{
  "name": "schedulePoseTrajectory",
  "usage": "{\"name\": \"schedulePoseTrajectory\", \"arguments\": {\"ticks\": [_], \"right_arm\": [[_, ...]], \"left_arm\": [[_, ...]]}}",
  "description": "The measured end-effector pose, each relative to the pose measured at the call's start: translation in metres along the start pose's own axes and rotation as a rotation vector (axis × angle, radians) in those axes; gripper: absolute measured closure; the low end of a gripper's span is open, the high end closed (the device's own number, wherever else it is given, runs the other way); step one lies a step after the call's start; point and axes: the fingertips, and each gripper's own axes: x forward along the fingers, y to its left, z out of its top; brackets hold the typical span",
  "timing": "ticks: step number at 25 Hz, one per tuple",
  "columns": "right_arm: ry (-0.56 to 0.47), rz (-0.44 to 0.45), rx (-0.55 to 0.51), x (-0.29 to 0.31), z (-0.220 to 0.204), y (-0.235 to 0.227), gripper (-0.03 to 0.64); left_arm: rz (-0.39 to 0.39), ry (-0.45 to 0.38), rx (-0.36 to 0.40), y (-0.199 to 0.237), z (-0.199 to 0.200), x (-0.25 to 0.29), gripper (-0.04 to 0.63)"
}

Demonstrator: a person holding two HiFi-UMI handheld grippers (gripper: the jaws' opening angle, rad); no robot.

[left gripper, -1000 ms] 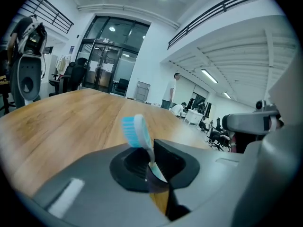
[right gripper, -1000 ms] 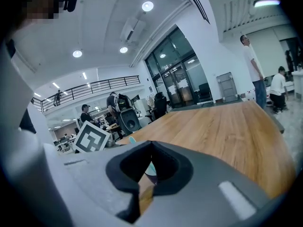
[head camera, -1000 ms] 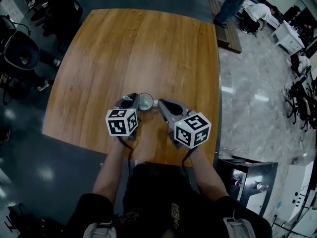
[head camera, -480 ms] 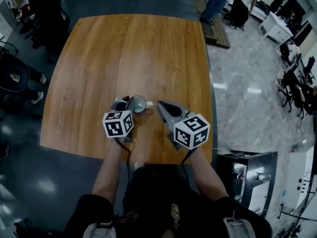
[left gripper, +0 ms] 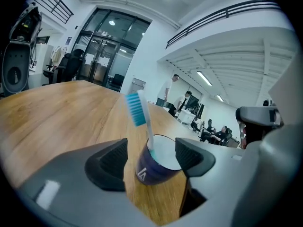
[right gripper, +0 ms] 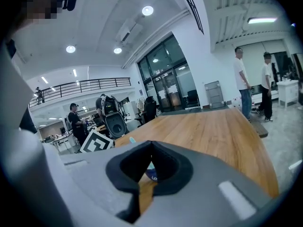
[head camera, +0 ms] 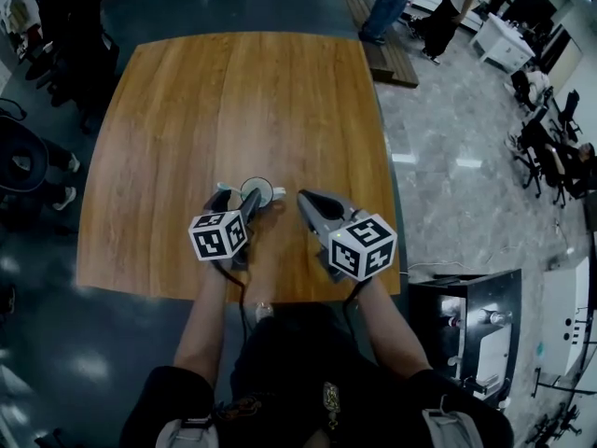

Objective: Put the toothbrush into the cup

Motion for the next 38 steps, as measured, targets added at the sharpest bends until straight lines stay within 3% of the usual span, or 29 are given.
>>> {"name": "schedulePoseTrajectory", "arguments": {"ticks": [6,12,17,26,38], "right_arm": [[-0.036,-0.028,0.000,-0.003,0.003,0.020,0.614],[-0.094,-0.056,-0.016,-0.014,0.007,0.053,0.614],[-0.125,-0.071,-0.035,-0.027,0.010,0.074,0.614],[-0.173,-0.036,-0.074,-0.058,0.019,0.094,0.614],[-0.239,0.088,-0.118,-0.142,0.029,0.111,0.614]], "left_arm": [[-0.033,-0.005,-0.020,0.000,-0.005,-0.031,0.268],[-0.097,-0.024,0.030,-0.014,-0.009,-0.075,0.414],[-0.129,-0.090,0.121,-0.037,0.002,-0.111,0.563],[-0.209,-0.171,0.172,-0.098,0.019,-0.154,0.583],[-0.149,-0.273,0.182,-0.190,0.031,-0.209,0.589]]}}
